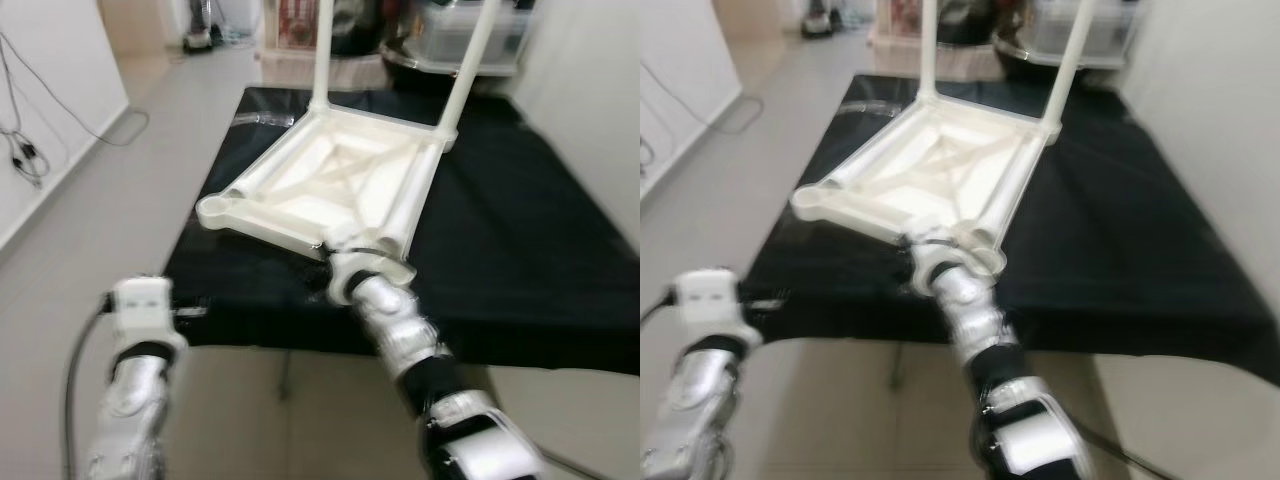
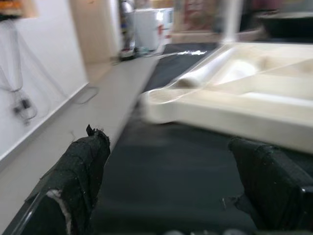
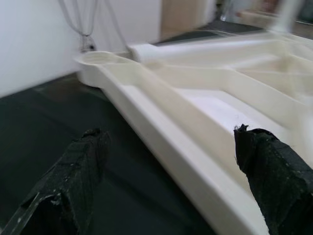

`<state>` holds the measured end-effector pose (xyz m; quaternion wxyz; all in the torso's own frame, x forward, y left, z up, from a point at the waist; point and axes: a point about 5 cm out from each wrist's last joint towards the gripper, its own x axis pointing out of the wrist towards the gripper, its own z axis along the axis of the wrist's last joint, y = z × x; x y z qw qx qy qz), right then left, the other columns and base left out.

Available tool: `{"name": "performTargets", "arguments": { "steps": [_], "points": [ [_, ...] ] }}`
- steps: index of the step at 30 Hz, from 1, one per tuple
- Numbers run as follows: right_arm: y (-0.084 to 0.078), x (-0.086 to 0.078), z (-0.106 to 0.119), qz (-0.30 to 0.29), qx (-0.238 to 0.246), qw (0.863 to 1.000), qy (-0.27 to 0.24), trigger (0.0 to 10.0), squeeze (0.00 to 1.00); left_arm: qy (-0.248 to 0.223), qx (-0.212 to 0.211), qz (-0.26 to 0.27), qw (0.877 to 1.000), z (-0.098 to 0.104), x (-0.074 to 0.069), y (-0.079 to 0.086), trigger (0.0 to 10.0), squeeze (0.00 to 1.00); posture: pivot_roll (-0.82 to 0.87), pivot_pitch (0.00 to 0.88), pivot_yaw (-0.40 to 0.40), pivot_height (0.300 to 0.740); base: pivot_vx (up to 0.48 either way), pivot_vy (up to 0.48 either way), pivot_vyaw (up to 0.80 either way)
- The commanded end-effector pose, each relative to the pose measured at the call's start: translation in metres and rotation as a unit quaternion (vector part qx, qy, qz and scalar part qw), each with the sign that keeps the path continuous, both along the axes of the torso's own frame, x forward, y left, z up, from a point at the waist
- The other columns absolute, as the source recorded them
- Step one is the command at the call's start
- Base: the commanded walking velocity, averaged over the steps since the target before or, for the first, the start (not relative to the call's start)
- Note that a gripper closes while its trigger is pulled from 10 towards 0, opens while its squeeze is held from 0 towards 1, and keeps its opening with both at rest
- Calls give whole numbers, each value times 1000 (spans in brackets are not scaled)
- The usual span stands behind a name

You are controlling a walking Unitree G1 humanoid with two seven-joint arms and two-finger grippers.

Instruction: Building children table

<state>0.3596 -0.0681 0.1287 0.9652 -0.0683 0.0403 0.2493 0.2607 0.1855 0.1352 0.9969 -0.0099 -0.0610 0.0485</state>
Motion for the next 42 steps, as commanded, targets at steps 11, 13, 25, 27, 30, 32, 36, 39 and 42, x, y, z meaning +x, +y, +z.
{"name": "performTargets", "arguments": {
  "steps": [11, 13, 25, 27, 30, 32, 36, 39, 42],
  "points": [
    [-3, 2, 1, -10, 2, 1000, -4, 10000, 0, -1, -7, -2, 1000, -1, -1, 1, 10000, 0, 76, 0, -72, 740, 413, 0, 0],
    [-2, 2, 0, -8, 1, 1000, -5, 10000, 0, -1, -7, -2, 1000, -1, -1, 1, 10000, 0, 76, 0, -72, 740, 369, 0, 0],
    [-5, 1, 1, 10, 3, 1000, -5, 10000, 0, -6, -12, -6, 1000, -1, -1, 0, 10000, 0, 68, 0, -72, 740, 133, 0, 0],
    [-4, 1, 1, 18, 5, 1000, -4, 10000, 0, -8, -15, -7, 1000, -1, -1, -1, 10000, 0, 66, 0, -73, 740, 0, 0, 0],
    [-4, 1, 1, 22, -3, 1000, -10, 10000, 0, -8, -18, -8, 1000, -1, -2, -1, 10000, 0, 66, 0, -73, 740, 0, 0, 0],
    [-4, 1, 1, 24, -4, 1000, -12, 10000, 0, -9, -22, -8, 1000, -1, -2, -2, 10000, 0, 66, 0, -73, 740, 0, 0, 0],
    [-4, 0, 1, 24, -3, 1000, -13, 10000, 0, -11, -27, -8, 1000, -1, -2, -2, 10000, 0, 66, 0, -73, 740, 0, 0, 0],
    [-5, 2, 3, 18, 9, 1000, -11, 10000, 0, -9, -28, -13, 1000, -2, -2, -2, 10000, 0, 70, 0, -77, 740, 0, 160, 0],
    [-7, 2, 3, 15, 13, 1000, -7, 10000, 0, -11, -26, -12, 1000, -1, -3, -2, 10000, 0, 69, 0, -75, 740, 0, 412, 0]
  ]
}}
